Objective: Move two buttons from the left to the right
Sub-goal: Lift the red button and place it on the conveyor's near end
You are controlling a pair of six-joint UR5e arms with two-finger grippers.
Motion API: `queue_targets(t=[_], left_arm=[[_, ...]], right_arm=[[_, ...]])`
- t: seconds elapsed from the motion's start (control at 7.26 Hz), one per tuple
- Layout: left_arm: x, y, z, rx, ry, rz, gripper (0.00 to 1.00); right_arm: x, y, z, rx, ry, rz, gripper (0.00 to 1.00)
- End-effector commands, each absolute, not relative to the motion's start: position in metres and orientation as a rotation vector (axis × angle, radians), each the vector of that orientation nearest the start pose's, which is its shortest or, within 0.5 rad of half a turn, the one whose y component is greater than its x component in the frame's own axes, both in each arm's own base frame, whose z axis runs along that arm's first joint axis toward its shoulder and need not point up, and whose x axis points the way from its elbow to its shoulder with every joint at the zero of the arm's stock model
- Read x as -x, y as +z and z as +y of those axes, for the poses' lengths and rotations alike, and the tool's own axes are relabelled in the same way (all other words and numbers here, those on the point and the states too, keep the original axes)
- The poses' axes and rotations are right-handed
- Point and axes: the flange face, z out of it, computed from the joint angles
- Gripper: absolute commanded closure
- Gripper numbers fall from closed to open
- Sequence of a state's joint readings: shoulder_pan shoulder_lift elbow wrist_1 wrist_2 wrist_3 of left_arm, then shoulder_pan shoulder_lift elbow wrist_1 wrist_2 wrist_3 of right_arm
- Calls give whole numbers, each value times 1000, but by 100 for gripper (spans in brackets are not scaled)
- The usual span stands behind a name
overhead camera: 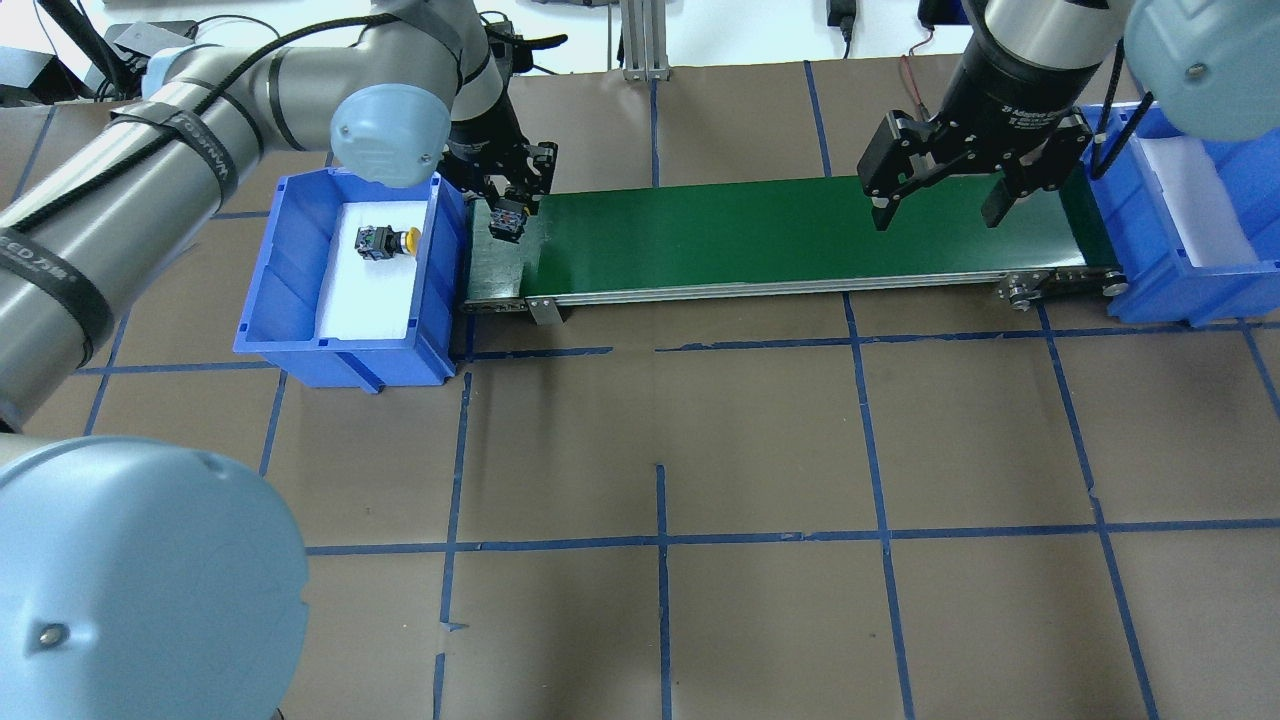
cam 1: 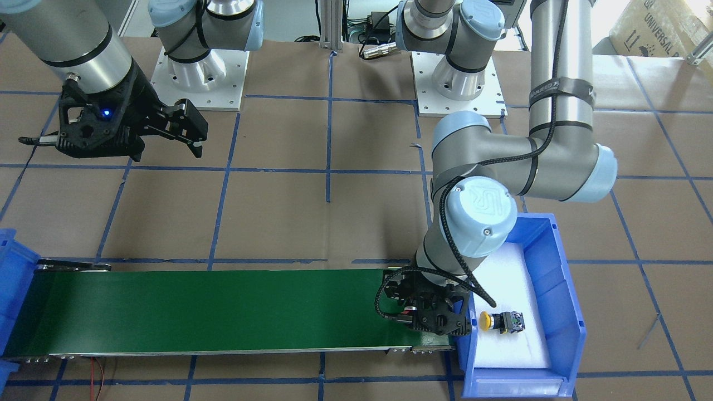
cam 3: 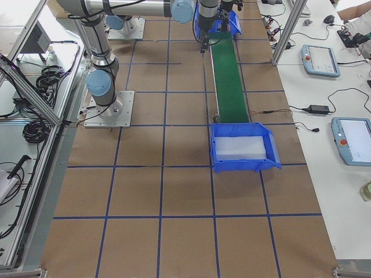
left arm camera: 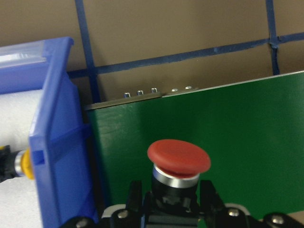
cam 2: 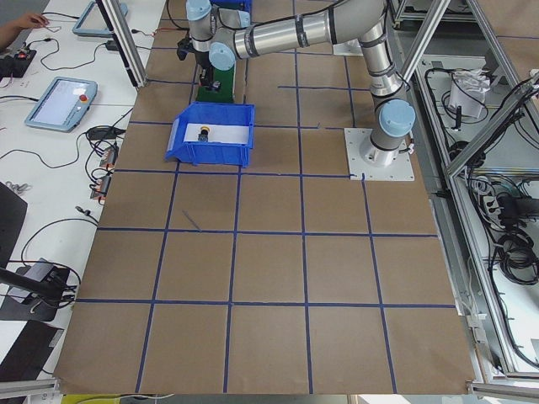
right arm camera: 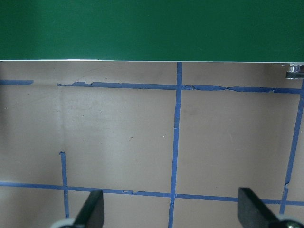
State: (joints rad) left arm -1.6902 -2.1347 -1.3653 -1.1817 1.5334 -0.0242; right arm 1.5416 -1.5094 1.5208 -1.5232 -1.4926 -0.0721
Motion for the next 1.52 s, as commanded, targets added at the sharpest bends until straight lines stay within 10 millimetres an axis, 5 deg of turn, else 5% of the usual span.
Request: queue_targets(t=[0.0,0.14,0.28,0.41,0.55,0.69,0.83,1.1,1.38], left_arm=[[231,252,-683,-93,-18,3180,76],[231,253,-683,-91,-18,3177,57],[231,254,-682,-91,-19,3175,1],[230,262,-678,-91,-21,3176,0],[231,291,-676,-104,-83,3180,0],[216,337,-662,-101,-167,3183,0],[197,361,-651,-136,-139,3177,0],[141,393,-653,-555,-203,3103,0],[95,393,-661,-1066,-203,2934,0]], right_arm=[[-126,476,-516,62,88,3059,0],[-125,476,-516,60,88,3059,0],[-125,476,-516,60,88,3059,0],[-125,476,-516,60,88,3059,0],[-126,476,-516,62,88,3059,0],[-125,476,-516,60,88,3059,0],[-125,475,-516,60,90,3058,0],[-125,475,-516,67,90,3058,0],[-125,473,-515,66,97,3058,0]])
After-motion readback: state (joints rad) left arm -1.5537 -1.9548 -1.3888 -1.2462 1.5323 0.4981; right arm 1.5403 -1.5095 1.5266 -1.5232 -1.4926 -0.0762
